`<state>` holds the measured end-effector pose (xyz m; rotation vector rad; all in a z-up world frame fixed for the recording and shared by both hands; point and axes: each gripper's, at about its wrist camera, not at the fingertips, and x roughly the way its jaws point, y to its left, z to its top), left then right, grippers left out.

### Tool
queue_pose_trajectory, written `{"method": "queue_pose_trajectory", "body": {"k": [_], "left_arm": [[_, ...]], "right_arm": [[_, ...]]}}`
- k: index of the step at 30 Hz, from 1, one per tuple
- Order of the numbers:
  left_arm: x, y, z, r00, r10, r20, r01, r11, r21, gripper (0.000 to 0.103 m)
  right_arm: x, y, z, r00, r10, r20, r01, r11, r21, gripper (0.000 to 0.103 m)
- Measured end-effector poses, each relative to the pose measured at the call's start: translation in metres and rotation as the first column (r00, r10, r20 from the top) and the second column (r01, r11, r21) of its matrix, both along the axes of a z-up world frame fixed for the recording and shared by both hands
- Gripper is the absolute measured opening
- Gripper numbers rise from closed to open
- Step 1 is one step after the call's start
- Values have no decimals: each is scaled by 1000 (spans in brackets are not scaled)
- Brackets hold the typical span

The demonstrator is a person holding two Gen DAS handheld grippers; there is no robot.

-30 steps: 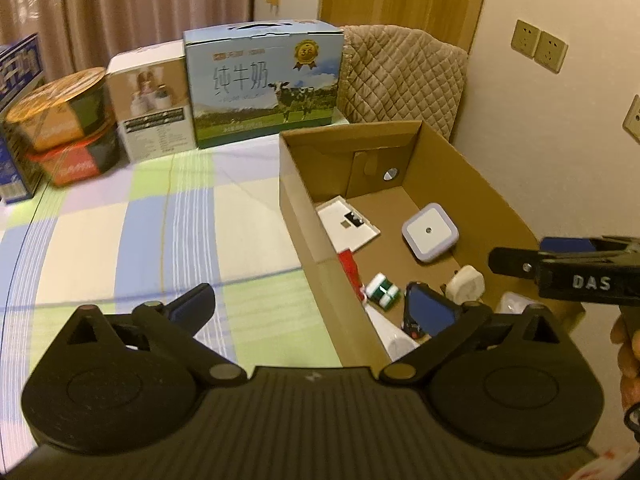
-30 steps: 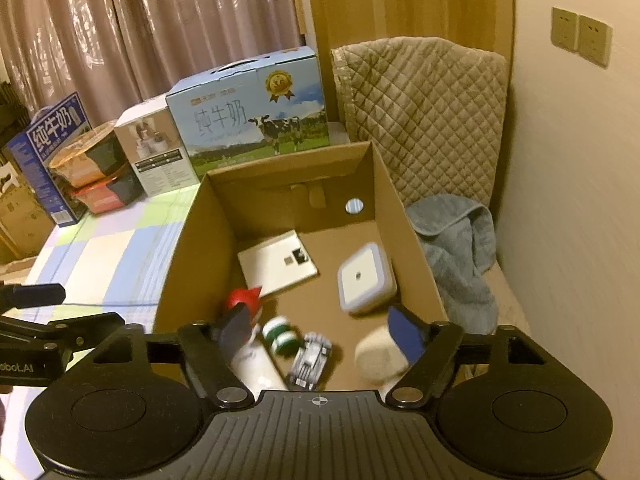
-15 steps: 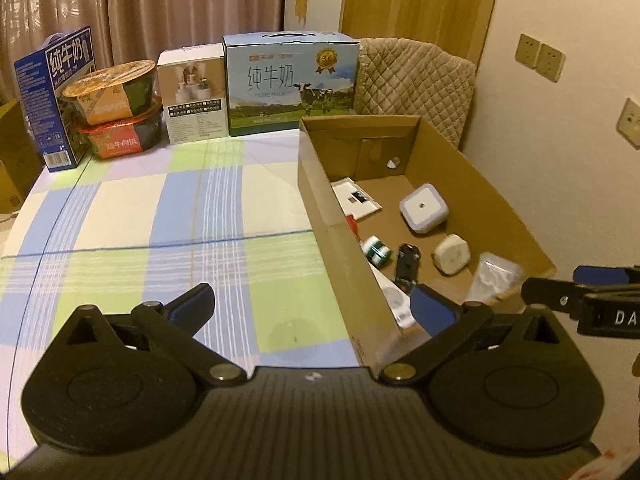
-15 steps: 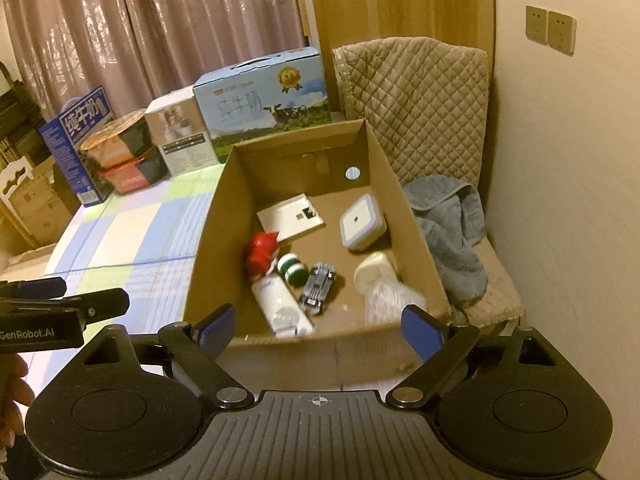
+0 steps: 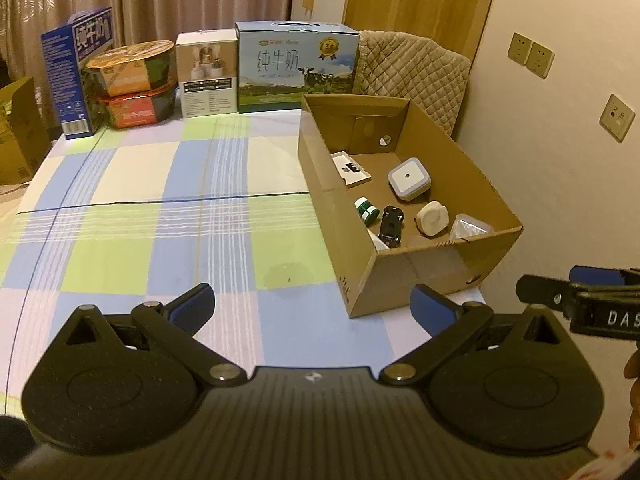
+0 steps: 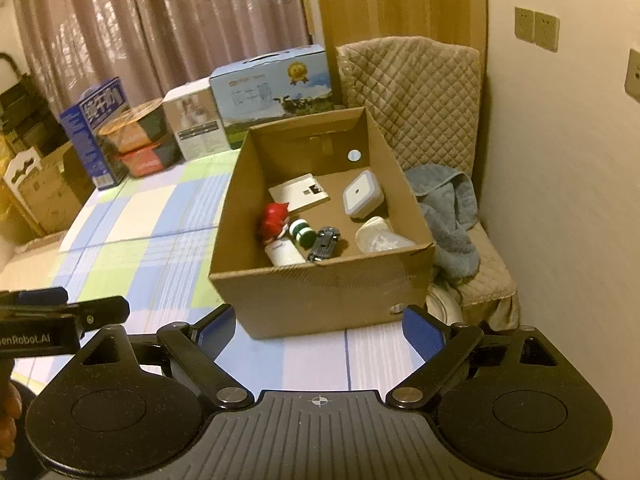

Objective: Organize rigid objects

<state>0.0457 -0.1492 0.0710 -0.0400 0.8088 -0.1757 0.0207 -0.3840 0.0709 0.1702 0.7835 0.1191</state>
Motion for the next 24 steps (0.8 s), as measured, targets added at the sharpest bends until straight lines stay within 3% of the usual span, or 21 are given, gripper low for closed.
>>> {"method": "queue_pose_trajectory", "body": {"k": [24], "left_arm": [[-35,10,-10,999,27,-23,-26,1000,2,102]], "right_arm": [[-32,17,-8,999,28,-37,-28,1000,1,88]]}}
